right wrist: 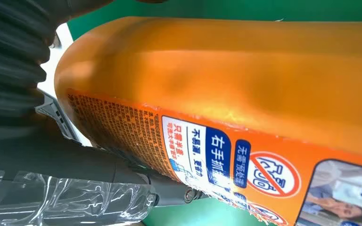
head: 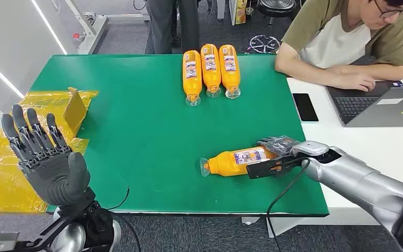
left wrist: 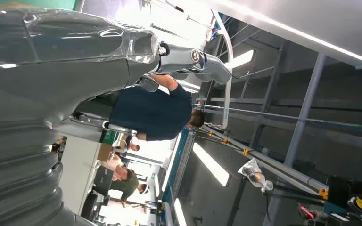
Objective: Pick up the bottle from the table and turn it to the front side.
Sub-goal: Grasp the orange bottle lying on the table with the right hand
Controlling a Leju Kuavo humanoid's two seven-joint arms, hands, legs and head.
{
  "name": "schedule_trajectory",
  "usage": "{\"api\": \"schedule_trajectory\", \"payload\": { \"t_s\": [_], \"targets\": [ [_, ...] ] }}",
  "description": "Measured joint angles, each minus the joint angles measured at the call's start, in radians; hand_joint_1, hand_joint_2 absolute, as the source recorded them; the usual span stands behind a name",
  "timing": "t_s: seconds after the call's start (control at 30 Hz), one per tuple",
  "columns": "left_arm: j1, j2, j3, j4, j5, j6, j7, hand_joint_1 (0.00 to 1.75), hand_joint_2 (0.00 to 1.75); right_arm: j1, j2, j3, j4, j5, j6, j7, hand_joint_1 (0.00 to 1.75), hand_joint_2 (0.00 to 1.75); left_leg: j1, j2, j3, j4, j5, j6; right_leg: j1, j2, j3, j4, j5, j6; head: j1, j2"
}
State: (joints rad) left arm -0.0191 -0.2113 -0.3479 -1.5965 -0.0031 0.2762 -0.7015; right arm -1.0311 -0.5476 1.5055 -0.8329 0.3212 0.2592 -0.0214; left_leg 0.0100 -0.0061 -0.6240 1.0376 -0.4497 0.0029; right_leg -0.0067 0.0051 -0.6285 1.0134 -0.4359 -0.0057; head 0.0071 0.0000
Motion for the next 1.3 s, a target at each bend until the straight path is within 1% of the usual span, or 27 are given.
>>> {"api": "schedule_trajectory", "payload": {
  "t_s": [0.03, 0.07, 0.1, 0.23, 0.37, 0.5, 0.63, 0.7, 0.83, 0.87, 0.9, 0.97, 1.03, 1.07, 1.13, 1.2, 1.23, 1.3],
  "targets": [
    [0.000, 0.000, 0.000, 0.000, 0.000, -0.001, 0.000, 0.00, 1.75, 0.002, 0.000, 0.000, 0.001, 0.001, -0.003, 0.000, 1.59, 1.75, 0.000, 0.000, 0.000, 0.000, 0.000, 0.000, 0.000, 0.000, 0.000, 0.000, 0.000, 0.000, 0.000, 0.000],
    [0.000, 0.000, 0.000, 0.000, 0.000, -0.002, 0.000, 0.00, 1.75, 0.003, 0.001, -0.001, 0.001, 0.003, -0.006, 0.000, 1.63, 1.75, 0.000, 0.000, 0.000, 0.000, 0.000, 0.000, 0.000, 0.000, 0.000, 0.000, 0.000, 0.000, 0.000, 0.000],
    [0.000, 0.000, 0.000, 0.000, 0.000, -0.004, 0.000, 0.00, 1.75, 0.006, 0.001, -0.002, 0.003, 0.005, -0.011, -0.002, 1.74, 1.75, 0.000, 0.000, 0.000, 0.000, 0.000, 0.000, 0.000, 0.000, 0.000, 0.000, 0.000, 0.000, 0.000, 0.000],
    [0.000, 0.000, 0.000, 0.000, -0.001, -0.014, 0.000, 0.00, 1.75, 0.021, 0.003, -0.016, 0.010, 0.022, -0.045, -0.017, 1.75, 1.75, 0.000, 0.000, 0.000, 0.000, 0.000, 0.000, 0.000, 0.001, 0.000, 0.000, 0.000, 0.000, 0.000, 0.000],
    [0.000, 0.000, 0.000, 0.000, -0.005, -0.016, 0.000, 0.00, 1.75, 0.060, 0.013, -0.058, 0.018, 0.071, -0.140, -0.037, 1.75, 1.75, 0.000, 0.000, 0.000, 0.000, 0.000, 0.000, 0.000, 0.001, 0.001, 0.000, 0.000, 0.000, 0.000, 0.000],
    [0.000, 0.000, 0.000, 0.000, -0.011, -0.010, 0.000, 0.00, 1.75, 0.123, 0.051, -0.143, 0.030, 0.113, -0.280, -0.064, 1.75, 1.75, 0.000, 0.000, 0.000, 0.000, 0.000, 0.000, 0.000, 0.001, 0.000, 0.000, 0.000, 0.000, 0.000, 0.000],
    [0.004, 0.000, 0.000, 0.000, -0.015, 0.002, 0.000, 0.00, 1.75, 0.180, 0.096, -0.239, 0.033, 0.124, -0.426, -0.086, 1.75, 1.75, 0.001, 0.000, 0.000, 0.000, 0.000, 0.000, 0.000, 0.000, 0.000, 0.000, 0.000, 0.000, 0.000, 0.000],
    [0.006, 0.000, 0.000, 0.000, -0.016, 0.004, 0.000, 0.00, 1.75, 0.198, 0.114, -0.278, 0.033, 0.128, -0.462, -0.090, 1.75, 1.75, 0.001, 0.000, 0.000, 0.000, 0.000, 0.000, 0.000, 0.000, 0.000, 0.000, 0.000, 0.000, 0.000, 0.000],
    [0.008, 0.000, 0.000, 0.000, -0.016, 0.005, 0.000, 0.00, 1.75, 0.221, 0.133, -0.322, 0.033, 0.130, -0.479, -0.093, 1.75, 1.75, 0.000, 0.000, 0.000, 0.000, 0.000, 0.000, 0.000, 0.000, 0.000, 0.000, -0.001, 0.000, 0.000, 0.000],
    [0.009, 0.000, 0.000, 0.001, -0.018, 0.009, 0.000, 0.00, 1.75, 0.230, 0.138, -0.333, 0.032, 0.130, -0.503, -0.099, 1.75, 1.75, 0.000, 0.000, 0.000, 0.000, 0.000, 0.000, 0.000, 0.000, 0.000, 0.000, -0.001, 0.000, 0.000, 0.000],
    [0.010, 0.000, 0.000, 0.002, -0.020, 0.014, 0.000, 0.00, 1.75, 0.243, 0.146, -0.348, 0.029, 0.131, -0.549, -0.110, 1.75, 1.75, 0.000, 0.000, 0.000, 0.000, 0.000, 0.000, 0.000, 0.000, 0.000, 0.000, -0.001, 0.000, 0.000, 0.000],
    [0.012, -0.001, 0.000, 0.009, -0.023, 0.028, 0.000, 0.00, 1.75, 0.279, 0.170, -0.402, 0.017, 0.131, -0.688, -0.152, 1.75, 1.75, 0.000, -0.001, 0.000, 0.000, 0.000, 0.000, 0.000, -0.001, 0.000, 0.000, -0.001, 0.000, 0.000, 0.000],
    [0.012, -0.002, 0.000, 0.027, -0.019, 0.040, 0.000, 0.00, 1.75, 0.319, 0.204, -0.474, -0.005, 0.119, -0.826, -0.220, 1.75, 1.75, 0.000, 0.000, 0.000, 0.000, 0.000, 0.000, 0.000, 0.000, 0.000, 0.000, -0.001, 0.000, 0.000, 0.000],
    [0.011, -0.004, 0.000, 0.042, -0.015, 0.044, 0.000, 0.00, 1.75, 0.340, 0.224, -0.513, -0.021, 0.112, -0.875, -0.263, 1.75, 1.75, 0.000, 0.000, 0.000, 0.000, 0.000, 0.000, 0.000, 0.000, 0.000, 0.000, -0.001, 0.000, 0.000, 0.000],
    [0.003, -0.009, -0.002, 0.083, -0.010, 0.045, 0.011, 0.00, 1.75, 0.390, 0.269, -0.605, -0.065, 0.119, -0.923, -0.361, 1.75, 1.75, 0.001, 0.000, 0.000, -0.001, 0.000, 0.000, 0.000, 0.000, 0.000, 0.000, -0.001, 0.000, 0.000, 0.000],
    [-0.014, -0.016, -0.008, 0.133, -0.011, 0.032, 0.039, 0.00, 1.75, 0.451, 0.321, -0.710, -0.124, 0.149, -0.930, -0.455, 1.75, 1.75, 0.001, -0.001, 0.000, -0.001, 0.000, 0.000, 0.001, -0.001, 0.000, 0.000, -0.002, 0.000, 0.000, 0.000],
    [-0.024, -0.018, -0.012, 0.157, -0.012, 0.021, 0.055, 0.00, 1.75, 0.480, 0.347, -0.759, -0.154, 0.159, -0.930, -0.488, 1.75, 1.75, 0.001, -0.001, 0.000, -0.001, 0.000, 0.000, 0.001, -0.001, 0.000, 0.000, -0.002, 0.000, 0.000, 0.000],
    [-0.044, -0.021, -0.024, 0.203, -0.010, -0.010, 0.086, 0.00, 1.75, 0.522, 0.394, -0.828, -0.202, 0.157, -0.931, -0.521, 1.75, 1.75, 0.001, 0.000, 0.001, -0.001, 0.000, -0.001, 0.001, 0.000, 0.000, 0.001, -0.002, -0.001, 0.000, 0.000]
  ]
}}
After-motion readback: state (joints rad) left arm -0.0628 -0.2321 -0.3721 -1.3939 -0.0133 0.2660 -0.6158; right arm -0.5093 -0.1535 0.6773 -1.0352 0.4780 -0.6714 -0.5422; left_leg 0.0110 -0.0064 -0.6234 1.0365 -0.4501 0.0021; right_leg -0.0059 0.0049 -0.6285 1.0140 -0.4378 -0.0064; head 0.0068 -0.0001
